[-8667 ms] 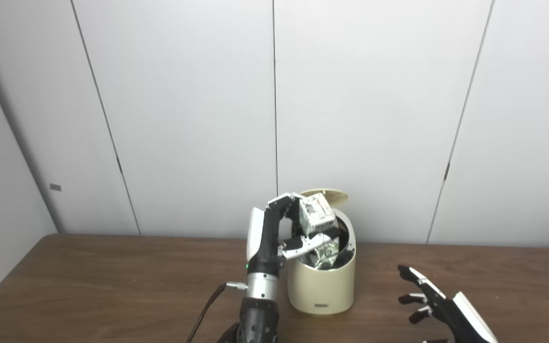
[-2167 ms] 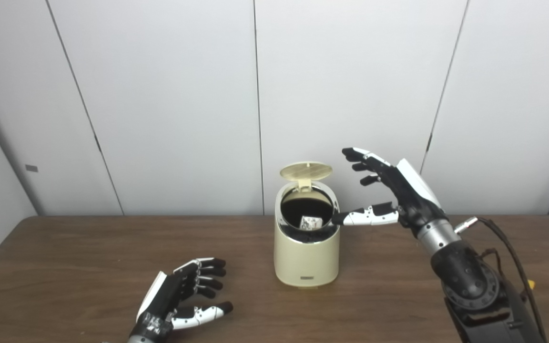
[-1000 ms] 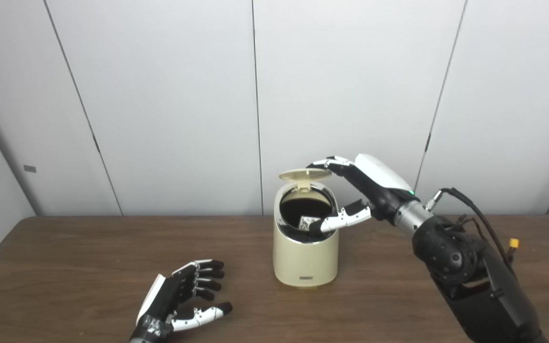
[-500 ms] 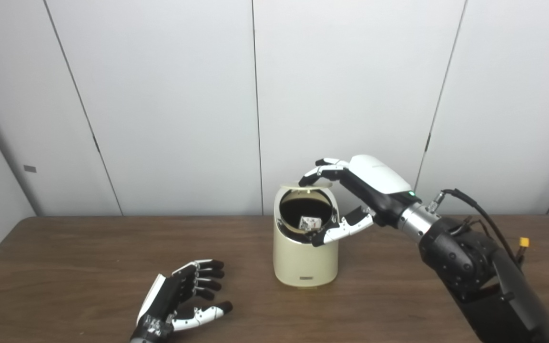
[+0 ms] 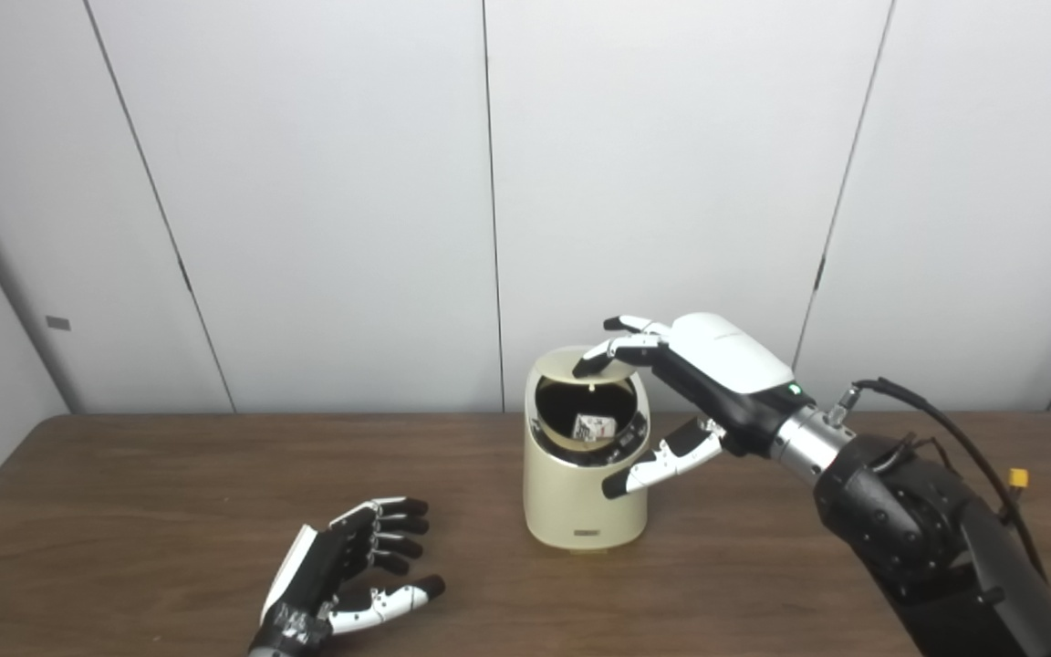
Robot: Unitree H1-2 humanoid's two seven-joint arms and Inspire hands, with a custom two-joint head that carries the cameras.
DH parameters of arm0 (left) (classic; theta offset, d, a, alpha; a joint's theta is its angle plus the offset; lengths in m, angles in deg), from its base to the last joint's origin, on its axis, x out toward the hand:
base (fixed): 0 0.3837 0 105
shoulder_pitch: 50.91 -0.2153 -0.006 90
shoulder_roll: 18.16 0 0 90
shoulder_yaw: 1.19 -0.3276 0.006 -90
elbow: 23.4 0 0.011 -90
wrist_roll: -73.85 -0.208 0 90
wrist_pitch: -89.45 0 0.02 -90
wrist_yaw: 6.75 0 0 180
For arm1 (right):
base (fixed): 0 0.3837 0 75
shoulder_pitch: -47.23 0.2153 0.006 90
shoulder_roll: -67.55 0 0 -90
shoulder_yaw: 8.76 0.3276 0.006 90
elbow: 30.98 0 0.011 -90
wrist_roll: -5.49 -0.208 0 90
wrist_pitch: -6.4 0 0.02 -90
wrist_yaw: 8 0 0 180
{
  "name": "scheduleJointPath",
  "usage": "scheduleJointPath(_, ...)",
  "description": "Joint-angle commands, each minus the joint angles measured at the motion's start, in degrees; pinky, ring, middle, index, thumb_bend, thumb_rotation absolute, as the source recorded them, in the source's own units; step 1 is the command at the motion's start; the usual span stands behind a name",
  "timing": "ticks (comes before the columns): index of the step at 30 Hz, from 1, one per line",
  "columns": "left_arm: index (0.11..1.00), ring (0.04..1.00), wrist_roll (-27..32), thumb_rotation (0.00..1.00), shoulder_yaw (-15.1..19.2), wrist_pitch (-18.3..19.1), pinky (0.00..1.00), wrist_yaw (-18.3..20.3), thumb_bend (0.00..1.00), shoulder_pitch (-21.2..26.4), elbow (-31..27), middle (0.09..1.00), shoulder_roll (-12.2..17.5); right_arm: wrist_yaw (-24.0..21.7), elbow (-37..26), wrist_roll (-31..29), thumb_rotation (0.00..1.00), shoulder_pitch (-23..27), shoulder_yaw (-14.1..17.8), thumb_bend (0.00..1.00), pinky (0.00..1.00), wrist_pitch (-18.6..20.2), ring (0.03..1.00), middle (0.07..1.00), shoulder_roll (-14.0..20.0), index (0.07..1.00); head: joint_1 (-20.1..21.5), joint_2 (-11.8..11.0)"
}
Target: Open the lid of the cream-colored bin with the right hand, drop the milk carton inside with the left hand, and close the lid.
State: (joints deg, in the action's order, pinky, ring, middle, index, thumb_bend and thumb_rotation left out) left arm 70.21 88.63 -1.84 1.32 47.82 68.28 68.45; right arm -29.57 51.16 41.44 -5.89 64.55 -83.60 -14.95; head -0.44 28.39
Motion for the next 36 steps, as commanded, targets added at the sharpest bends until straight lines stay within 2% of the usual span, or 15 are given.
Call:
scheduleJointPath(1,0.761,0.644,0.23,0.04,0.50,-0.80,0.60,-0.30,0.68,1.10,-2.24,0.709,0.73,0.29,-2.14,0.25,0.43,1.59,0.59,0.74,0.78,-0.91,0.921,0.746,0.55,0.732,0.02,0.05)
scheduleJointPath(8,0.760,0.643,-0.01,0.05,0.40,-1.40,0.59,-0.35,0.69,0.89,-1.89,0.707,0.76,-0.34,-2.08,1.13,0.42,0.00,0.48,0.75,0.83,-0.41,0.917,0.747,0.18,0.740,0.04,0.16)
scheduleJointPath(13,0.759,0.643,0.04,0.05,0.34,-1.58,0.59,-0.41,0.69,0.62,-2.19,0.706,0.54,0.10,-1.45,1.72,0.41,-1.13,0.02,0.75,0.80,-1.50,0.900,0.734,0.10,0.735,-0.24,0.63)
scheduleJointPath(18,0.757,0.641,-0.17,0.07,0.43,-0.95,0.60,-0.60,0.71,0.43,-2.54,0.702,0.52,-0.74,-1.46,2.31,0.42,-1.80,-0.43,0.73,0.84,-1.02,0.912,0.731,0.16,0.744,-0.38,0.99)
scheduleJointPath(24,0.762,0.647,0.24,0.06,0.53,-0.80,0.59,-0.35,0.69,0.35,-2.65,0.709,0.58,-0.51,-1.01,2.94,0.39,-2.67,-0.70,0.75,0.87,-1.18,0.906,0.738,0.08,0.742,-0.52,1.30)
scheduleJointPath(30,0.759,0.642,0.08,0.06,0.34,-0.92,0.59,-0.29,0.69,0.26,-2.83,0.707,0.54,0.88,0.19,7.16,0.38,-2.95,-2.16,0.78,0.91,-2.90,0.904,0.723,0.82,0.723,-0.63,1.58)
scheduleJointPath(36,0.760,0.638,-0.11,0.06,0.25,-0.70,0.58,-0.41,0.69,0.03,-2.98,0.706,0.40,2.60,1.47,17.92,0.48,-2.07,-6.09,0.79,0.94,-6.92,0.930,0.733,3.33,0.738,-0.83,1.76)
